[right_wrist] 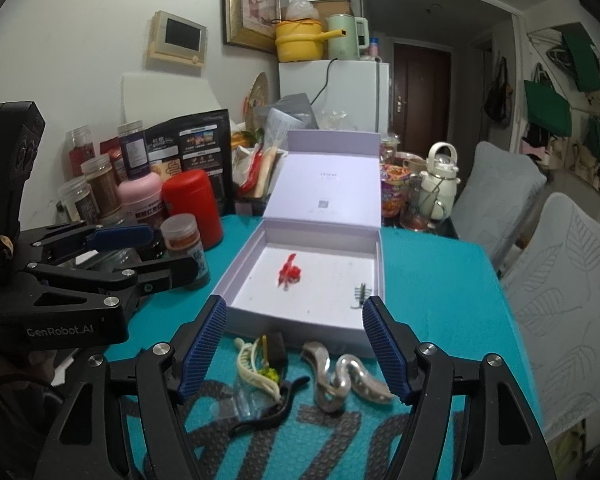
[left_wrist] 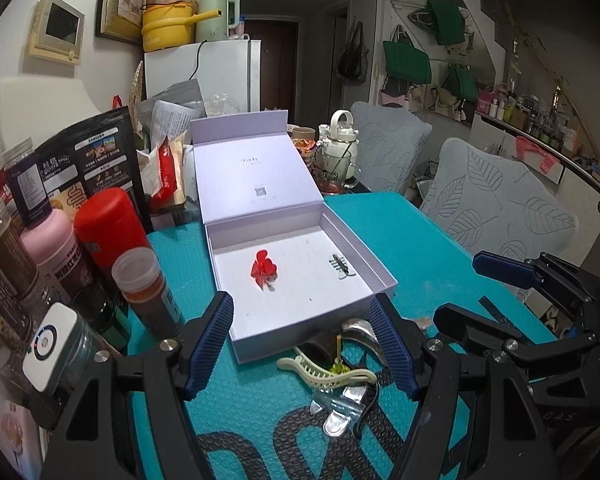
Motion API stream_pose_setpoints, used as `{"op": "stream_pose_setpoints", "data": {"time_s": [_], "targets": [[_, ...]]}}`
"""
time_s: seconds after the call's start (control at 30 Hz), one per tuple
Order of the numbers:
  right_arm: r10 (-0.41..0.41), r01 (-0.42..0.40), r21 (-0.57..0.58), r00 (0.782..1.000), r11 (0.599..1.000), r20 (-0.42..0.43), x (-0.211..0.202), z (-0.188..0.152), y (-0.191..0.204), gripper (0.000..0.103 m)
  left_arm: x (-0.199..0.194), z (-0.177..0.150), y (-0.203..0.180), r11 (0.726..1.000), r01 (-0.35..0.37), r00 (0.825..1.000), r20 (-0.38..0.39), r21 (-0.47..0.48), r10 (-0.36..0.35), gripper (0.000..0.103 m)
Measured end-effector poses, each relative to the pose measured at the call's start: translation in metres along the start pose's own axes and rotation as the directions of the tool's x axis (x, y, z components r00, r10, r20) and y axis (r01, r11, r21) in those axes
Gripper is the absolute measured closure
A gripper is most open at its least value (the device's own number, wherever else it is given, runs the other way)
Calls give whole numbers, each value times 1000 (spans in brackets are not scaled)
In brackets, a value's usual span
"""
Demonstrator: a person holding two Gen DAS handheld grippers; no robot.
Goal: Organize rigid objects
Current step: 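Withdraw both tools from the box back toward the remaining clips, then grasp the clear claw clip with the left tool while the right tool grasps the black clip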
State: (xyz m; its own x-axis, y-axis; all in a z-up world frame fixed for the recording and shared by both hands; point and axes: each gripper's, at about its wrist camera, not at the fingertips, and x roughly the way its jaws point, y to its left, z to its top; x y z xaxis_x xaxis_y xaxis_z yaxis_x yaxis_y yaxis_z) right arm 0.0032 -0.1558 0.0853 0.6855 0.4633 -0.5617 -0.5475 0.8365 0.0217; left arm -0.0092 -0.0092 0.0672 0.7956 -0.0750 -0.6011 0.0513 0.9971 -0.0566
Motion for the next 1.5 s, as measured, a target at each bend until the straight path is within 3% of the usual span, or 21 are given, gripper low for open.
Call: {"op": "stream_pose_setpoints", "data": {"time_s": [0.47, 0.93, 1.5], "targets": [[39, -35, 58, 998, 998, -58, 10, -47, -6, 32, 27, -40, -4, 997, 75, 992, -101, -18, -76, 33], [51, -37, 97, 987, 995, -150, 37, -83, -10, 32, 62, -71, 3, 997, 65, 977, -202, -32, -70, 33], [135, -117, 80, 947, 990, -290, 84, -115, 25, 32, 79, -87, 36, 994, 57, 965, -249, -88, -78, 33]]}}
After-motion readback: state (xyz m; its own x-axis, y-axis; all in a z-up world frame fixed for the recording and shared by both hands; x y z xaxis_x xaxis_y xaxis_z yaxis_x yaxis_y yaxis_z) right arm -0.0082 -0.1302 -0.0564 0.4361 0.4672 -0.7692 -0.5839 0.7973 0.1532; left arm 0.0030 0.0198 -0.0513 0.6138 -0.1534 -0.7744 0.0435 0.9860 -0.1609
